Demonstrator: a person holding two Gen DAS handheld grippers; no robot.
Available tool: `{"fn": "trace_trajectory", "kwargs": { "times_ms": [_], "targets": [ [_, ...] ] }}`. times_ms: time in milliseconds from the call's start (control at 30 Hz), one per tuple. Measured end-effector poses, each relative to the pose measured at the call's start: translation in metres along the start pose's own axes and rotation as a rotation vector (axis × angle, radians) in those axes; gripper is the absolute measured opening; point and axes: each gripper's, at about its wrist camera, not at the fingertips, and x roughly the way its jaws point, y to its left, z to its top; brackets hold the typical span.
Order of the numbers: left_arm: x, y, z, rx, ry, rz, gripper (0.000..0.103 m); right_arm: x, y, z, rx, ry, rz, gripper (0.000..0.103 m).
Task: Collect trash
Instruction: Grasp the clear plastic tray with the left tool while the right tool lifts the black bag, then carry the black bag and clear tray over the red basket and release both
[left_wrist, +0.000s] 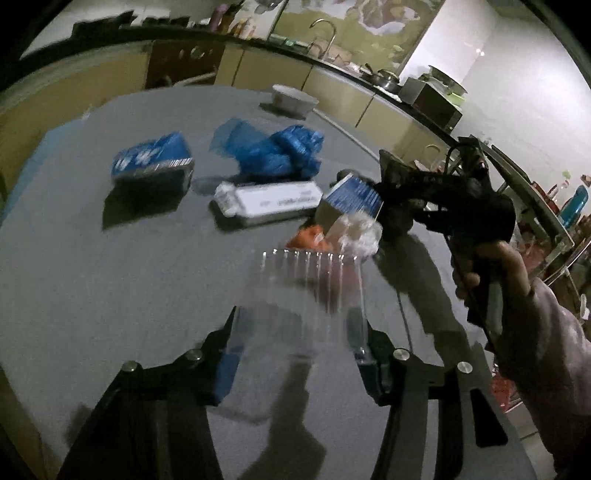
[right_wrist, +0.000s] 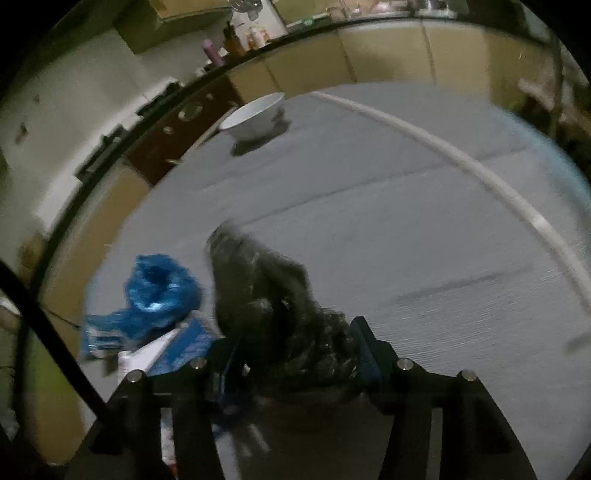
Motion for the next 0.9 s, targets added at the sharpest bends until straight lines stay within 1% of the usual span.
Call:
{"fn": "trace_trajectory", "kwargs": {
  "times_ms": [67, 267, 333, 400, 467, 567, 700, 800, 900],
  "targets": [
    [-0.003, 0.004, -0.005, -0.005, 0.017, 0.002, 0.057, 0.001, -0.004, -0.002, 0.019, 0.02, 0.045, 0.04],
    [-0.016, 0.015, -0.028, -0.034, 0.076, 0.0, 0.059, -0.01, -0.003, -0.01, 0.015, 0.049, 0.053, 0.037],
    [-0.023, 0.018, -0.034, -0.038, 0.078, 0.002, 0.061, -0.018, -0.004, -0.016, 0.014, 0.05, 0.057, 0.036],
    [-0.029, 0.017, -0.038, -0.018, 0.082, 0.027, 0.064, -0.027, -0.008, -0.025, 0.014, 0.045, 0.059, 0.035],
    [-0.036, 0.014, -0.042, 0.025, 0.084, 0.055, 0.067, -0.04, -0.014, -0.036, 0.013, 0.035, 0.052, 0.035],
    [-0.04, 0.01, -0.047, 0.067, 0.094, 0.063, 0.072, -0.061, -0.029, -0.052, 0.031, 0.019, 0.042, 0.035],
    [-0.04, 0.004, -0.051, 0.101, 0.11, 0.085, 0.072, -0.093, -0.058, -0.069, 0.099, -0.025, 0.046, 0.035],
    [-0.039, -0.001, -0.046, 0.111, 0.086, 0.104, 0.072, -0.118, -0.081, -0.083, 0.164, -0.05, 0.049, 0.035],
    [-0.034, -0.006, -0.042, 0.119, 0.069, 0.114, 0.072, -0.135, -0.1, -0.098, 0.232, -0.053, 0.086, 0.035]
  ]
}}
